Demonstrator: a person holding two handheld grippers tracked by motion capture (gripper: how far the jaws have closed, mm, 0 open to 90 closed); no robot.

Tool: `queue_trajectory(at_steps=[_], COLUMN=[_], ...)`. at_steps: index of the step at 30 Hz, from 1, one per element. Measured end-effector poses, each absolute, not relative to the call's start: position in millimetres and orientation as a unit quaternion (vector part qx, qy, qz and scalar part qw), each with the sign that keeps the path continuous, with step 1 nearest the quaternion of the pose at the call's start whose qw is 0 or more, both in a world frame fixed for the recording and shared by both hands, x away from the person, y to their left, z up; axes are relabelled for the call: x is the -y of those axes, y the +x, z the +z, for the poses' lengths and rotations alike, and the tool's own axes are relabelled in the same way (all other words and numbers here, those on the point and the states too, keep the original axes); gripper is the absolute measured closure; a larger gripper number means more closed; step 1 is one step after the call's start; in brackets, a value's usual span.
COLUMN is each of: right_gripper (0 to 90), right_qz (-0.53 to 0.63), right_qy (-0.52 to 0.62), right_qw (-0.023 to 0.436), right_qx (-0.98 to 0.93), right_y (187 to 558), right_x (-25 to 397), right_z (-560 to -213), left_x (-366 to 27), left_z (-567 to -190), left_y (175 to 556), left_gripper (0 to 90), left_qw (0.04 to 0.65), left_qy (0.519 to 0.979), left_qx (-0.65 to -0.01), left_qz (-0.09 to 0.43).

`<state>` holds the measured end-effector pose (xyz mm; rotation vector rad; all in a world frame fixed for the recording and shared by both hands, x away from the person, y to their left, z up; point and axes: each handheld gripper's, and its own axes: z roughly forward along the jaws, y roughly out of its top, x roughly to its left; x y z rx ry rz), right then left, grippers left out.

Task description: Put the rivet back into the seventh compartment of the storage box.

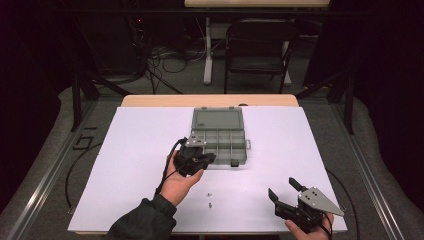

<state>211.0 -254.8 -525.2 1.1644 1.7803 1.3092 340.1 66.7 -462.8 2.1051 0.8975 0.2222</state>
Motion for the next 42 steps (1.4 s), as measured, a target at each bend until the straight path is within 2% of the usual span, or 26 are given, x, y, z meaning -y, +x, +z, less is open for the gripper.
queue_trajectory(at_steps=[42], right_gripper=[22.4], right_qz=[0.501], right_qy=[0.441], right_qw=[0.312], right_qx=[-0.676], right_y=[211], right_x=[255], right_z=[-524], left_x=[-24], left_z=[-506], left_y=[391], left_gripper=[86.1], left_qw=[0.372], left_qy=[0.832], left_qx=[-0.399], left_qz=[0.101])
